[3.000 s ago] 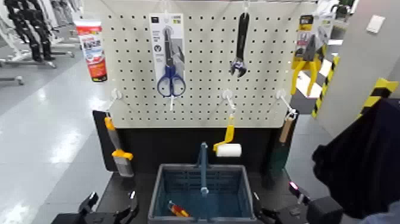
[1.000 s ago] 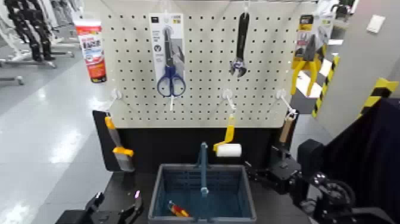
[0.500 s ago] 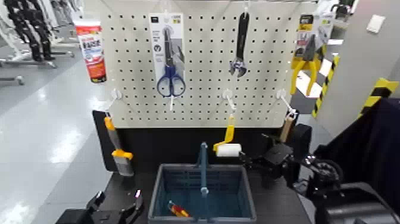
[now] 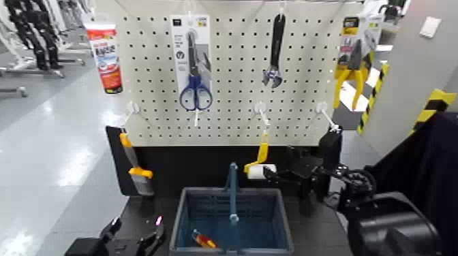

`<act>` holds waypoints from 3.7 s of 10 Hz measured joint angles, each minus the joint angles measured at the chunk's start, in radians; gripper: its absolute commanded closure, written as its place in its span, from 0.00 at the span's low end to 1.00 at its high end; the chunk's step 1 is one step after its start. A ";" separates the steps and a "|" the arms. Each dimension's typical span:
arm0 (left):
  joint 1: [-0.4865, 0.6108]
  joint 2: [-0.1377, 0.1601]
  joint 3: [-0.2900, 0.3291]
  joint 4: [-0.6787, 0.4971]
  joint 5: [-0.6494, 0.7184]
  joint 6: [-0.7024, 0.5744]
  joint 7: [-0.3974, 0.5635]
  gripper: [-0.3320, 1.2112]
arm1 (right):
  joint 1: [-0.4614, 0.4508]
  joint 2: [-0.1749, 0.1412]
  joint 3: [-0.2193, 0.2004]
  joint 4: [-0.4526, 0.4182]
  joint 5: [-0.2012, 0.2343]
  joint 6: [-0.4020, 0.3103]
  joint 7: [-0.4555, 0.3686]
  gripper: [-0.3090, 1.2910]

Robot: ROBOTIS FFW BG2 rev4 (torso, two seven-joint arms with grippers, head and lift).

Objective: Put the yellow roller into the crate.

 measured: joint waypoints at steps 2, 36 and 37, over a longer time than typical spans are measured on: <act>-0.002 -0.001 -0.001 0.001 0.001 -0.003 -0.004 0.29 | -0.036 0.000 0.026 0.056 -0.031 -0.022 0.013 0.28; -0.015 -0.013 0.002 0.040 0.003 -0.025 -0.023 0.29 | 0.058 0.014 0.016 -0.176 -0.139 0.005 0.041 0.99; -0.015 -0.013 0.001 0.041 0.003 -0.024 -0.023 0.29 | 0.074 0.016 0.003 -0.212 -0.139 0.014 0.040 0.99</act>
